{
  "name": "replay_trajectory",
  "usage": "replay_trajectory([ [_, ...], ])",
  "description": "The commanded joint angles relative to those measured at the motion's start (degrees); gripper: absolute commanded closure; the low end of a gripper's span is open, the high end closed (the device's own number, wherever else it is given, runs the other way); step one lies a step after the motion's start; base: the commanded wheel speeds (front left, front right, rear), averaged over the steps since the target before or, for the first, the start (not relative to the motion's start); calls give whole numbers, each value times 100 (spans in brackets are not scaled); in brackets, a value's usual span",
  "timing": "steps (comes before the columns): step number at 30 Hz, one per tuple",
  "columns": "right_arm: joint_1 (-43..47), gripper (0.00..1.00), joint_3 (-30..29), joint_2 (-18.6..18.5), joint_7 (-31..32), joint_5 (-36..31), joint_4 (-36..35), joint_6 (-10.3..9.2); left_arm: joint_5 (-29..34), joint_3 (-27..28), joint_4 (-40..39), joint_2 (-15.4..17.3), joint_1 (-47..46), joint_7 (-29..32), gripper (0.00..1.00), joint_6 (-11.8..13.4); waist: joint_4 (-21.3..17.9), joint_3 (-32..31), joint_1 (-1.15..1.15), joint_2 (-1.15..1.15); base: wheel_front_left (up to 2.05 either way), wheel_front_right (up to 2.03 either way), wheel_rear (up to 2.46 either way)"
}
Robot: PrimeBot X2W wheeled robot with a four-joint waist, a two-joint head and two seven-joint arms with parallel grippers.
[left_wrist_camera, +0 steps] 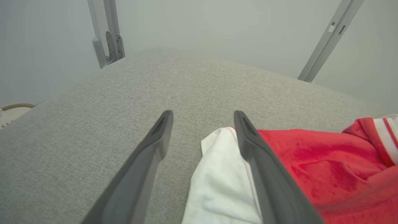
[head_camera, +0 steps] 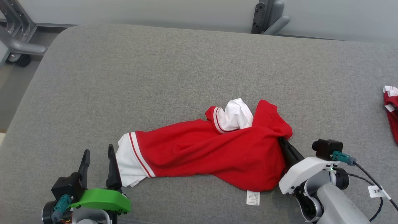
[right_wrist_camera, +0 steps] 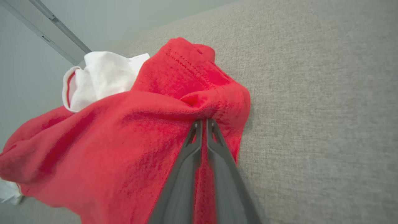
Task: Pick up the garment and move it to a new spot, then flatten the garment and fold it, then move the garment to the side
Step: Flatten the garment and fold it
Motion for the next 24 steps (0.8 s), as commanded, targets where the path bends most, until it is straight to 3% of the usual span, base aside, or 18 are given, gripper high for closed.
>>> replay_trajectory([
  [1,-130,100,37,-49,-88,47,15,-7,67,30,-33,-13,37,-17,0,-27,-14,4,0,19,0,0,0],
  [6,-681,100,129,-287,-380,86,-18,-7,128,61,-132,-45,29,-18,0,-47,-59,50,0,19,0,0,0],
  [15,-1353,100,234,-534,-329,-218,-22,-7,122,-68,-202,-95,-44,-18,0,-102,141,114,0,19,0,0,0],
  [17,-1240,76,273,-565,-348,-283,-36,-7,104,-92,-229,-108,-14,-18,0,-99,169,109,0,19,0,0,0],
  [18,-1169,57,300,-577,-360,-321,-58,-7,98,-99,-238,-112,7,-18,0,-96,178,103,0,19,0,0,0],
  [19,-1097,45,329,-586,-362,-353,-97,-7,91,-103,-249,-114,30,-18,0,-88,181,96,0,19,0,0,0],
  [20,-1023,18,369,-591,-356,-370,-152,-7,85,-100,-259,-115,53,-18,0,-79,176,88,0,19,0,0,0],
  [21,-945,3,406,-599,-356,-389,-221,-7,81,-90,-268,-117,77,-18,0,-72,160,77,0,19,0,0,0],
  [24,-643,0,535,-643,-289,-430,-492,-7,111,-75,-310,-120,107,-18,0,-70,76,40,0,19,0,0,0],
])
